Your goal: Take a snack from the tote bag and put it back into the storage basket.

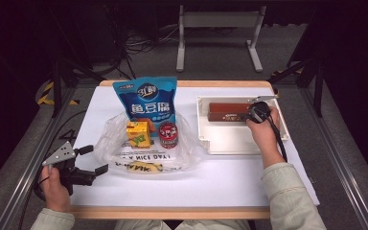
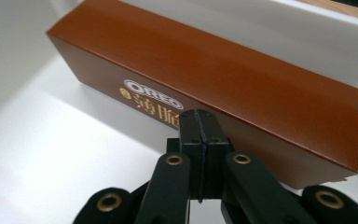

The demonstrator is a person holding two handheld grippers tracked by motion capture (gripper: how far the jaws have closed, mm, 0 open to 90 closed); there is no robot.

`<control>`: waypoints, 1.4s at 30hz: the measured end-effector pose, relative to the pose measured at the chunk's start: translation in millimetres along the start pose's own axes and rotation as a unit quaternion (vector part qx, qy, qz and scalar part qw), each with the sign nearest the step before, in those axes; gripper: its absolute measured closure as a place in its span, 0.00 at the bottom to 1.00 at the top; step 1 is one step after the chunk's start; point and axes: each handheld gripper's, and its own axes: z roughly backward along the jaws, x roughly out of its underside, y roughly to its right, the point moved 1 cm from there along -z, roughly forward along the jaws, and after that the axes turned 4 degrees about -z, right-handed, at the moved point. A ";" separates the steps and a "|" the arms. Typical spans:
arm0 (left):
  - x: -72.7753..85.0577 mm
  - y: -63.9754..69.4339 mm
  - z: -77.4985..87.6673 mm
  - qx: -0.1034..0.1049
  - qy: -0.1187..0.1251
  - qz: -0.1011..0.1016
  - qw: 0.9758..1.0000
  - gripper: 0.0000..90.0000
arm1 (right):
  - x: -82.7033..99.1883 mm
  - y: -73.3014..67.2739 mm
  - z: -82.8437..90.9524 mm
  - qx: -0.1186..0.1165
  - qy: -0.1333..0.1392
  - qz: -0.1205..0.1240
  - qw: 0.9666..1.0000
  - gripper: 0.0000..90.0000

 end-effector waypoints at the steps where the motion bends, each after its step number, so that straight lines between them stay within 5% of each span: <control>1: -0.2 -0.3 -0.4 0.001 0.001 -0.002 1.000 0.01 | -1.1 -1.5 2.0 -0.004 0.001 0.004 1.000 0.99; 14: -1.2 -0.8 -1.4 0.005 0.002 0.001 1.000 0.01 | -29.5 -25.9 34.8 -0.056 0.046 0.031 0.997 0.77; 18: -1.0 0.0 -0.3 0.006 0.002 -0.002 1.000 0.01 | -45.0 -38.5 49.4 -0.068 0.063 0.059 0.994 0.62; 30: -2.4 -1.0 -0.6 0.007 0.006 -0.001 1.000 0.01 | -70.1 -65.9 70.2 -0.105 0.095 0.080 0.987 0.53; 37: -2.2 -0.9 -0.6 0.007 0.005 -0.002 1.000 0.01 | -84.4 -82.8 72.9 -0.125 0.109 0.106 0.980 0.45; 42: -2.1 -0.7 -0.1 0.007 0.007 -0.001 1.000 0.01 | -97.7 -98.9 74.7 -0.154 0.122 0.126 0.972 0.40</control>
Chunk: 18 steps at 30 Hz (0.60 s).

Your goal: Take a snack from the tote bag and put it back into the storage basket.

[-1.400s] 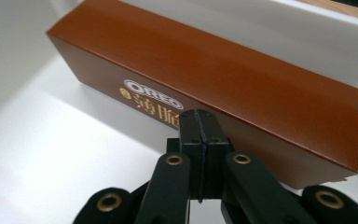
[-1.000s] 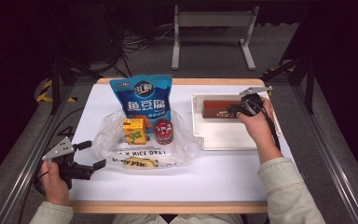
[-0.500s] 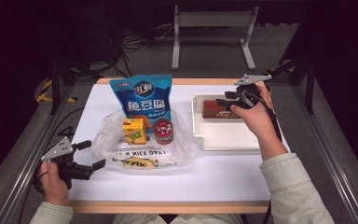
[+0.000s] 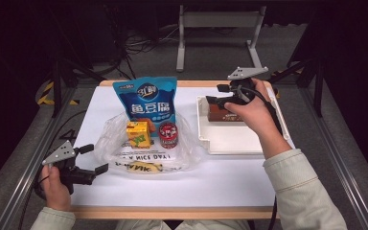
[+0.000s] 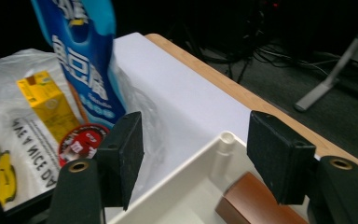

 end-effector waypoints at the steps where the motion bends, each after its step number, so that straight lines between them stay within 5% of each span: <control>1: 0.1 0.0 0.0 0.000 0.000 0.000 1.000 0.01 | -2.5 -2.2 -1.6 -0.010 0.003 0.000 1.000 0.39; 4: 0.0 -0.4 -0.1 -0.001 -0.002 -0.001 1.000 0.01 | -11.0 -9.3 -7.9 -0.037 -0.001 0.020 0.999 0.39; 18: 1.5 1.4 5.7 0.000 0.000 -0.002 1.000 0.01 | -41.9 -20.2 -33.4 -0.068 -0.020 0.048 0.996 0.36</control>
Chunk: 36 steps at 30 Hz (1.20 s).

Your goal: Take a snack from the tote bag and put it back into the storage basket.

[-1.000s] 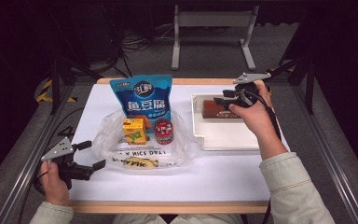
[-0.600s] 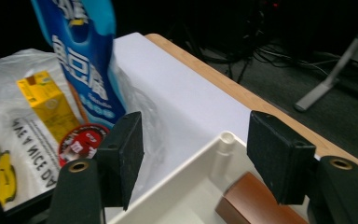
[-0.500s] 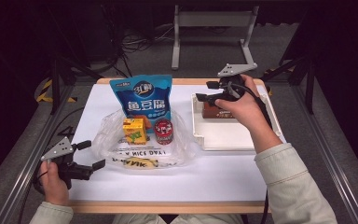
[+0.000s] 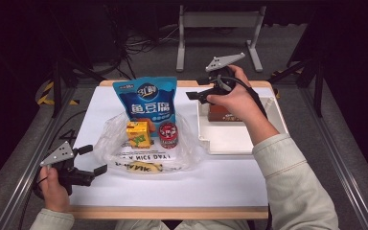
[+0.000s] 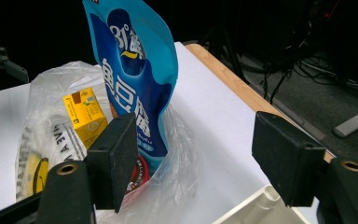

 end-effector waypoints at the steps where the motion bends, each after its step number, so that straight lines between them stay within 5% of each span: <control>1: 0.4 0.3 0.9 -0.001 -0.001 0.001 1.000 0.01 | -1.9 0.0 -2.2 -0.004 0.001 0.003 1.000 0.36; 10: 4.3 3.1 8.5 -0.008 0.001 0.001 1.000 0.01 | -13.9 1.1 -19.4 -0.032 0.008 0.024 0.999 0.34; 27: 3.2 -0.2 6.6 -0.006 0.008 0.006 1.000 0.01 | -39.6 -6.0 -61.8 -0.053 -0.031 0.072 0.995 0.35; 36: 2.2 -1.4 5.7 -0.002 0.009 0.003 1.000 0.01 | -39.4 -7.8 -82.8 -0.083 -0.028 0.067 0.994 0.39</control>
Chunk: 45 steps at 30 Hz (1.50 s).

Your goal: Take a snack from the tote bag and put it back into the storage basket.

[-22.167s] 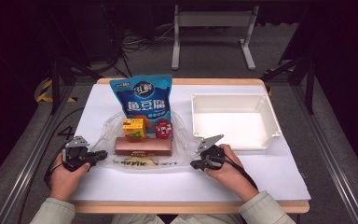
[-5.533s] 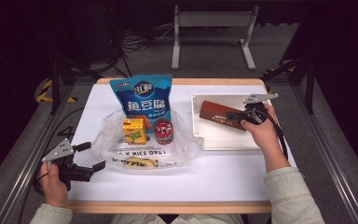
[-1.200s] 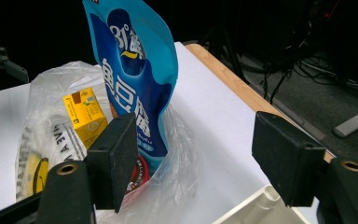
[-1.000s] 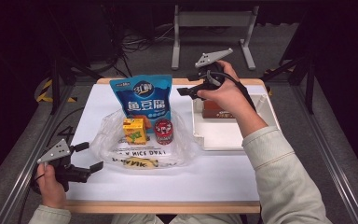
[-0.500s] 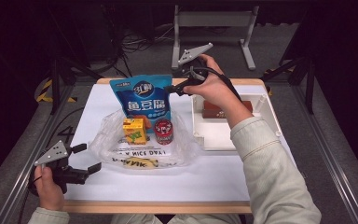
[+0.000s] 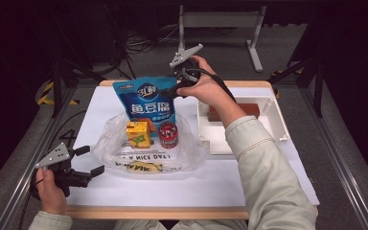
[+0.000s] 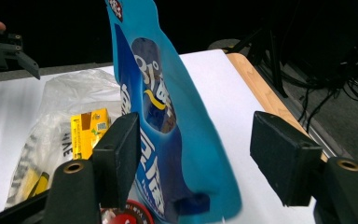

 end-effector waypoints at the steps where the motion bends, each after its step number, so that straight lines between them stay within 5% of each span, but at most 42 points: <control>1: -0.1 0.0 -0.1 0.001 0.000 0.000 1.000 0.01 | 0.1 0.1 -1.5 -0.002 0.000 0.001 1.000 0.39; 11: -0.2 0.0 -1.0 0.002 0.001 0.002 1.000 0.01 | 0.7 -0.5 -16.4 -0.024 -0.002 0.012 1.000 0.51; 27: -0.6 -0.5 -0.3 0.002 0.002 0.001 1.000 0.01 | -3.6 -4.3 -16.9 -0.042 -0.031 0.041 0.998 1.00; 35: -0.5 -0.1 -0.5 0.003 0.002 0.002 1.000 0.01 | -6.4 -9.4 -17.5 -0.023 -0.040 0.039 0.998 1.00; 45: -0.5 -0.3 -0.9 0.003 0.003 0.001 1.000 0.01 | -16.4 -19.8 -17.9 -0.038 -0.031 0.020 0.999 1.00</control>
